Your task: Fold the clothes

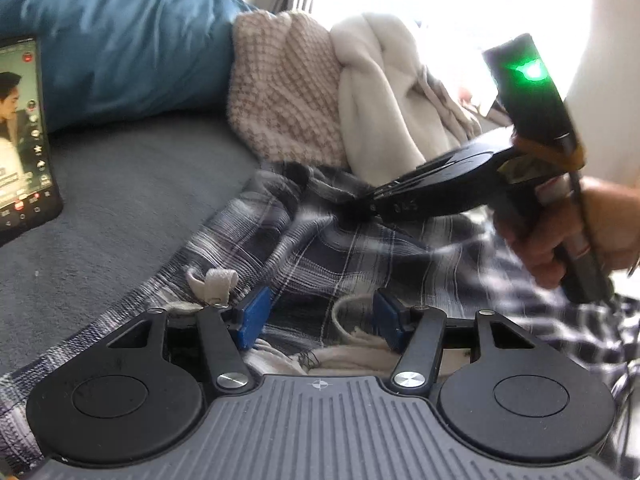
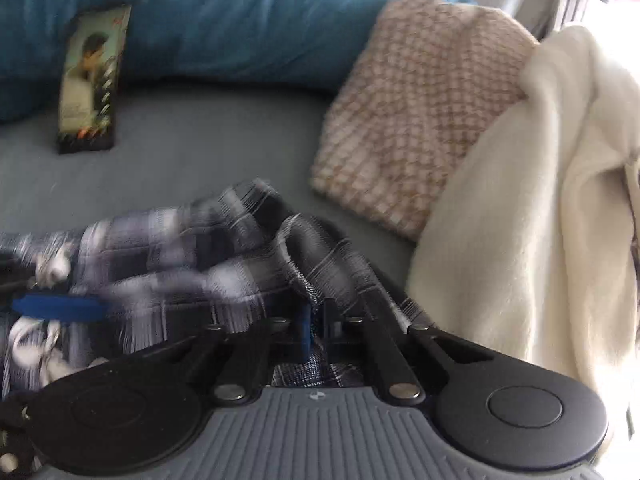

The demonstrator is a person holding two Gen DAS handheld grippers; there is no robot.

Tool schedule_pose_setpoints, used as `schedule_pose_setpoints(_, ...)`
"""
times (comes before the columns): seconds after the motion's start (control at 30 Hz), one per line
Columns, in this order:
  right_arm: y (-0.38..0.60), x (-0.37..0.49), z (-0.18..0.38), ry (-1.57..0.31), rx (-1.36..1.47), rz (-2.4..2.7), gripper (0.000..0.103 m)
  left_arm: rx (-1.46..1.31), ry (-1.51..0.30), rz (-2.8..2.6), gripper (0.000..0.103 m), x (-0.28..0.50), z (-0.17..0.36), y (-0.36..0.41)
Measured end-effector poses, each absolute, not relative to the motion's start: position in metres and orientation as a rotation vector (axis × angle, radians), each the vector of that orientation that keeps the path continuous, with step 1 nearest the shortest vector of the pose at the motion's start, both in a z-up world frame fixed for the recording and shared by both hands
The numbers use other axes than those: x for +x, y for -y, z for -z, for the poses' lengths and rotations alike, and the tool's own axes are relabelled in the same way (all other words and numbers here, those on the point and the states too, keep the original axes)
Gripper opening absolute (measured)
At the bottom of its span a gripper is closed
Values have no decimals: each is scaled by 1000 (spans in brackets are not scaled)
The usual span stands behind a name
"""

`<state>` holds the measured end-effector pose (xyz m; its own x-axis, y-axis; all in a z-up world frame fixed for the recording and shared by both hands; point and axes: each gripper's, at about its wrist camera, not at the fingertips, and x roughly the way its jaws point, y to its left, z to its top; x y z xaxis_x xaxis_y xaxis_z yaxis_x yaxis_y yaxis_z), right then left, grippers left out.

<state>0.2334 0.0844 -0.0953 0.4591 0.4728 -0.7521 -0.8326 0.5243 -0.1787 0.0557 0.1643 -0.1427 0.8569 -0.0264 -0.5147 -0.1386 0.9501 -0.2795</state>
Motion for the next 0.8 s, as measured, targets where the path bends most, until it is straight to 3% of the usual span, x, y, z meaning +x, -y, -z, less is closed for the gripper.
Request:
schedule_pose_setpoints(0.37, -94, 267, 104, -735, -393, -777, 7, -291, -553, -91, 58, 63, 146, -162)
schedule_pose_setpoints(0.47, -79, 278, 94, -802, -237, -803, 20, -287, -554, -93, 58, 63, 147, -162)
schedule_pose_setpoints(0.53, -64, 279, 84, -804, -147, -799, 43, -284, -555, -95, 58, 63, 147, -162)
schedule_pose_setpoints(0.57, -54, 279, 79, -804, -90, -806, 46, -282, -556, -96, 58, 64, 147, -161)
schedule_pose_setpoints(0.8, 36, 279, 49, -821, 375, -728, 49, -266, -560, -103, 58, 64, 146, -159)
